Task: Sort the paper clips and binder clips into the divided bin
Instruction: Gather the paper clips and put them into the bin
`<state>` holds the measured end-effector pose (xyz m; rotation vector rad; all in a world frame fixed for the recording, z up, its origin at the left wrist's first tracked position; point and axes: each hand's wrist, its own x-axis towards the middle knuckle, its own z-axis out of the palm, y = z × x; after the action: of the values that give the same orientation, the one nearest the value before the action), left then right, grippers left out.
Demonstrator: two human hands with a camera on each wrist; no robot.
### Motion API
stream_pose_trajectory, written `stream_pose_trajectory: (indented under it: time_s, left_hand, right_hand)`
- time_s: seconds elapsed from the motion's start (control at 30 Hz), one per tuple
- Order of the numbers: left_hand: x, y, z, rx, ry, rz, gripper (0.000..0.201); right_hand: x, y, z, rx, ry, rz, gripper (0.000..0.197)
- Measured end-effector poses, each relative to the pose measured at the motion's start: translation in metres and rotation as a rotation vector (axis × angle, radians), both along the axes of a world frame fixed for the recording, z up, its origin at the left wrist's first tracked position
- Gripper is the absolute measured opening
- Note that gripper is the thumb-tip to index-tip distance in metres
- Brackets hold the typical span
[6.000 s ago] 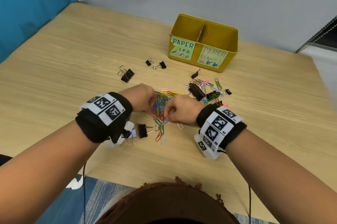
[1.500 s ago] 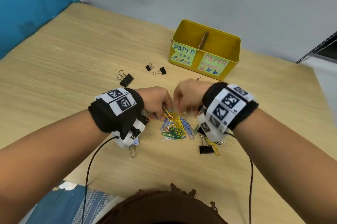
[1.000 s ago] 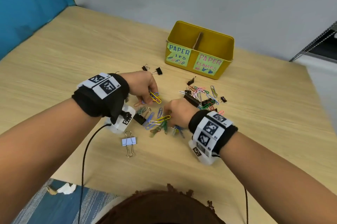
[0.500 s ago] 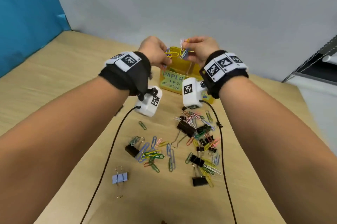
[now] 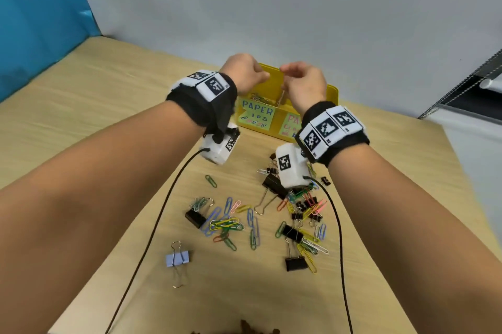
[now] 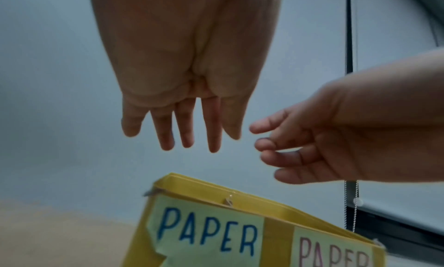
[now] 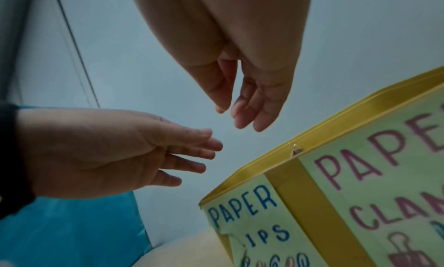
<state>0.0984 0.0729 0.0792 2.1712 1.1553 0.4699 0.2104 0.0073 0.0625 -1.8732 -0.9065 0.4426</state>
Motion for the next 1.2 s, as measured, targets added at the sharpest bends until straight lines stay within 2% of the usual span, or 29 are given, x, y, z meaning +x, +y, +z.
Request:
stream_pose_trajectory:
  time_s: [0.07,0.13,0.17,0.23,0.3,0.37,0.43,0.5,0.57,0.67,0.73,0.93,1.0,1.1,1.2]
  left_hand:
    - [-0.025,-0.010,-0.001,0.030,-0.014,-0.006,0.028]
    - [-0.057,-0.024,-0.009,-0.022,0.035,-0.066,0.014]
    - [-0.073,-0.031,-0.015,-0.071,0.119,-0.128,0.008]
    - [-0.102,-0.049,-0.031,-0.169,0.387,-0.243,0.011]
    - [-0.119,-0.064,-0.045,-0.228,0.585,-0.274,0.004]
    - [-0.133,-0.075,-0.056,-0.243,0.674,-0.243,0.013]
    - [-0.145,-0.083,-0.067,-0.260,0.738,-0.202,0.028]
    - [-0.150,-0.090,-0.074,-0.300,0.772,-0.185,0.036]
    - [-0.153,-0.095,-0.076,-0.332,0.766,-0.170,0.039]
    - [-0.156,-0.100,-0.071,-0.324,0.771,-0.151,0.034]
    - [-0.159,-0.099,-0.066,-0.315,0.793,-0.147,0.028]
    - [-0.161,-0.102,-0.067,-0.384,0.804,-0.127,0.039]
    - [-0.165,-0.100,-0.070,-0.418,0.806,-0.128,0.034]
    - [-0.172,-0.093,-0.072,-0.457,0.794,-0.130,0.026]
    - [-0.172,-0.088,-0.072,-0.463,0.789,-0.122,0.025]
  right_hand:
    - [-0.016,-0.023,0.001,-0.046,-0.043,0.111,0.028]
    - [-0.037,-0.047,0.000,-0.214,-0.108,0.354,0.022]
    - [-0.048,-0.057,-0.001,-0.355,-0.163,0.514,0.021]
    - [-0.074,-0.068,-0.014,-0.644,-0.345,0.802,0.031]
    - [-0.095,-0.069,-0.027,-0.745,-0.559,0.947,0.043]
    - [-0.118,-0.070,-0.038,-0.742,-0.666,1.035,0.049]
    - [-0.133,-0.070,-0.045,-0.786,-0.688,1.115,0.048]
    - [-0.140,-0.071,-0.050,-0.820,-0.667,1.139,0.048]
    - [-0.139,-0.072,-0.054,-0.786,-0.654,1.082,0.044]
    - [-0.130,-0.071,-0.055,-0.742,-0.654,0.906,0.031]
    - [-0.127,-0.070,-0.057,-0.720,-0.680,0.865,0.025]
    - [-0.148,-0.072,-0.073,-0.705,-0.662,0.941,0.031]
    - [-0.142,-0.069,-0.071,-0.734,-0.656,0.924,0.022]
    - [-0.127,-0.066,-0.066,-0.797,-0.667,0.873,0.020]
    - [-0.127,-0.066,-0.065,-0.718,-0.566,0.845,0.023]
